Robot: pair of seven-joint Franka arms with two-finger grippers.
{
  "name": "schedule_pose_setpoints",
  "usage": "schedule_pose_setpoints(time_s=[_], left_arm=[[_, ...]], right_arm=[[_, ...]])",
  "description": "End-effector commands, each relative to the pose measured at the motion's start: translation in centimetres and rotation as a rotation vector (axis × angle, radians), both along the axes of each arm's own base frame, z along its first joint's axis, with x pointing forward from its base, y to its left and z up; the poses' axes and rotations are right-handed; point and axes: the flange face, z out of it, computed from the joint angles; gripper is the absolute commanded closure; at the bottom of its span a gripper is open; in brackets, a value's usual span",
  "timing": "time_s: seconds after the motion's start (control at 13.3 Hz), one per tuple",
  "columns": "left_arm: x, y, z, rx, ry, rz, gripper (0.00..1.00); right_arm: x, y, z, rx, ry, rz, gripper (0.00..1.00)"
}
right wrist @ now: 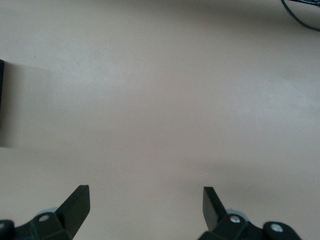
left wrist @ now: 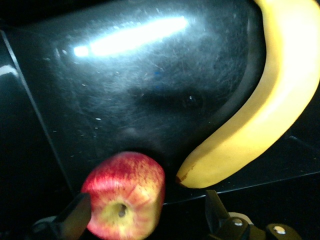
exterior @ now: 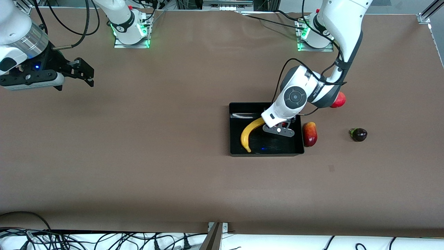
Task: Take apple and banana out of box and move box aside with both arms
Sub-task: 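Lower the left gripper and close it on the red apple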
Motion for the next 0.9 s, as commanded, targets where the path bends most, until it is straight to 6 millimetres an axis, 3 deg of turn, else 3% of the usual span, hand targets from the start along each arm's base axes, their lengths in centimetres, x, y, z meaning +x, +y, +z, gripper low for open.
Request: schedule_pose_setpoints(time_s=[0.0, 0.22, 0.82], left_arm=[[-1.0, -1.0, -1.4, 0.012, -0.002, -0.030, 0.00], [-1.1, -0.6, -2.9, 0.020, 0.021, -0.027, 0.00], [2.2, -1.4, 3.4, 0.035, 0.026, -0.012, 0.00]], right_arm=[[-0.2, 0.2, 0.6, 0.013, 0.003, 0.000, 0.00], [-0.2, 0.2, 0.6, 0.013, 0.003, 0.000, 0.00], [-0.3, 0.1, 0.5, 0.012, 0.010, -0.003, 0.00]])
